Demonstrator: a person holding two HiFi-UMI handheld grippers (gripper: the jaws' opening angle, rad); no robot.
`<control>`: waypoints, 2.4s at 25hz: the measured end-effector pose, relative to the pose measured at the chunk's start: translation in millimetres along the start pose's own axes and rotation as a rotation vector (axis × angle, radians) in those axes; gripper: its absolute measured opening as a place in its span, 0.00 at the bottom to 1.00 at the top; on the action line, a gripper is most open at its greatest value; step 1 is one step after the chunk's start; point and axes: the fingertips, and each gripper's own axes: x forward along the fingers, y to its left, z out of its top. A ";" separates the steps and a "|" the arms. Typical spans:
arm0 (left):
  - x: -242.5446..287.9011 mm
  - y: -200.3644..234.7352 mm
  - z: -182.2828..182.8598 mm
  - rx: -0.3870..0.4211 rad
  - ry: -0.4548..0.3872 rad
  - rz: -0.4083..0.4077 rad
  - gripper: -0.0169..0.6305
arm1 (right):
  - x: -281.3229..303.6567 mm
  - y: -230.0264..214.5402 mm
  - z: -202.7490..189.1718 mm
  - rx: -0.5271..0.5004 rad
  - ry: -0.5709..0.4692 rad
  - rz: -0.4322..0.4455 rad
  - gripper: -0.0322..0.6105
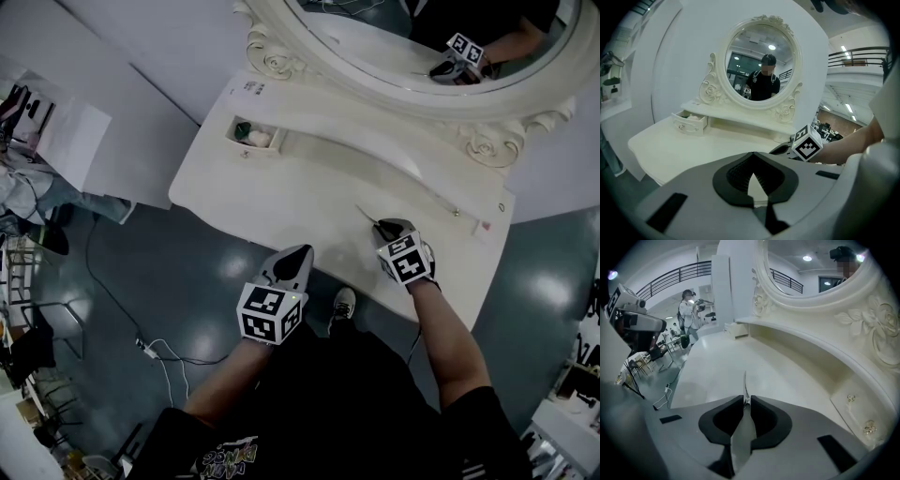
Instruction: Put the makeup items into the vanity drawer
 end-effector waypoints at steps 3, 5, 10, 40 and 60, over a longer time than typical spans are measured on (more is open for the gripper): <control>-2.2 1.0 2.4 0.001 -0.012 0.009 0.04 | -2.6 -2.3 2.6 0.013 -0.020 -0.012 0.16; -5.5 3.3 4.1 0.001 -0.023 0.016 0.04 | -5.5 -1.2 7.6 0.024 -0.040 -0.016 0.16; -16.3 13.8 4.1 -0.013 -0.033 0.029 0.04 | -17.5 10.2 34.8 0.033 -0.107 -0.019 0.16; -46.4 108.4 63.1 0.035 -0.108 0.017 0.04 | -41.0 102.8 229.8 0.011 -0.408 0.003 0.16; -31.2 204.9 86.0 0.019 -0.086 -0.007 0.04 | 47.1 110.0 296.8 0.009 -0.319 -0.009 0.16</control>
